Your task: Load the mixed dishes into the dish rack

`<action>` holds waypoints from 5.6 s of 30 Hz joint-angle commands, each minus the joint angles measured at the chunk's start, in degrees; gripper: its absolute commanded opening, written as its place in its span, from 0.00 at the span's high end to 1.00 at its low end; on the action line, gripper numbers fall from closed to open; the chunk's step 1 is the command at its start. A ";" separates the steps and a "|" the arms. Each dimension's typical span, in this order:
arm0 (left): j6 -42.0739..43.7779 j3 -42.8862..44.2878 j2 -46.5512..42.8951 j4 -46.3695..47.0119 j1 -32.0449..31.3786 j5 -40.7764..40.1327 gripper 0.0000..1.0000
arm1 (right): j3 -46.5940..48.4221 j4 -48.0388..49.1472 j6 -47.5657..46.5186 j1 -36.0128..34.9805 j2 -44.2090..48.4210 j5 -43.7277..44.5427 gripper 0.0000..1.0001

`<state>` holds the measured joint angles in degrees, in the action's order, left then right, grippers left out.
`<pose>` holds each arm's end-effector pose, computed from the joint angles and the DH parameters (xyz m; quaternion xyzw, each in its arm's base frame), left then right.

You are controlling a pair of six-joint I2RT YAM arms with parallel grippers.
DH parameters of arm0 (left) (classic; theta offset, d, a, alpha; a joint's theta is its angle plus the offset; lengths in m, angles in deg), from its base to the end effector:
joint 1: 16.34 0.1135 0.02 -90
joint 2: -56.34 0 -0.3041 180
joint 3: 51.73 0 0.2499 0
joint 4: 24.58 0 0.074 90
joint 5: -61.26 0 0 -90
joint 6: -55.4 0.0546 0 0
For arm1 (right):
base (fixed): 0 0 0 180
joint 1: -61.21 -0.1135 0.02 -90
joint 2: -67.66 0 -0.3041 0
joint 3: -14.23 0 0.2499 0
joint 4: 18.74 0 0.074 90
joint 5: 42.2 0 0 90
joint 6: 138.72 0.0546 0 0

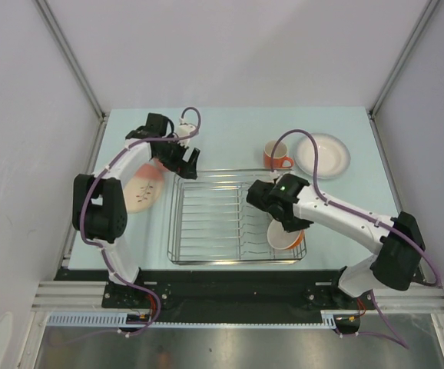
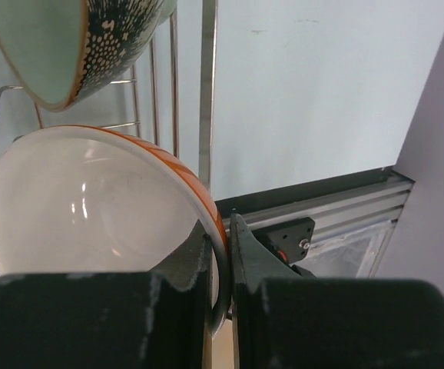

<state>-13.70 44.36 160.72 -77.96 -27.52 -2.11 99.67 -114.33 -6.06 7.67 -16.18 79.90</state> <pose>0.3887 -0.1018 0.2639 0.3149 0.8912 -0.2023 0.2562 0.1593 0.1668 0.3029 -0.1006 0.9552 -0.2094 0.1833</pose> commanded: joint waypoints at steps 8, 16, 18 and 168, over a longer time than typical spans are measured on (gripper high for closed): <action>1.95 1.74 -1.72 -0.51 3.53 -0.88 0.01 | 6.75 -5.59 -0.37 -4.82 -9.41 8.94 1.00; 0.71 1.30 -1.46 -0.07 3.53 0.61 0.01 | 8.78 -5.59 -2.75 -8.25 -13.02 10.00 1.00; 0.63 1.39 -1.46 -0.24 3.53 0.87 0.01 | 9.31 -5.67 -3.01 -9.30 -14.42 9.39 1.00; -4.56 4.73 -4.62 -3.41 5.55 2.72 0.00 | -5.81 79.06 -90.19 36.05 17.21 -73.94 1.00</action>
<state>-17.54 48.62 156.90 -82.33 -22.29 0.93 89.68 -36.48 -86.21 46.16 -2.30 8.10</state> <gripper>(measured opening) 0.996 0.122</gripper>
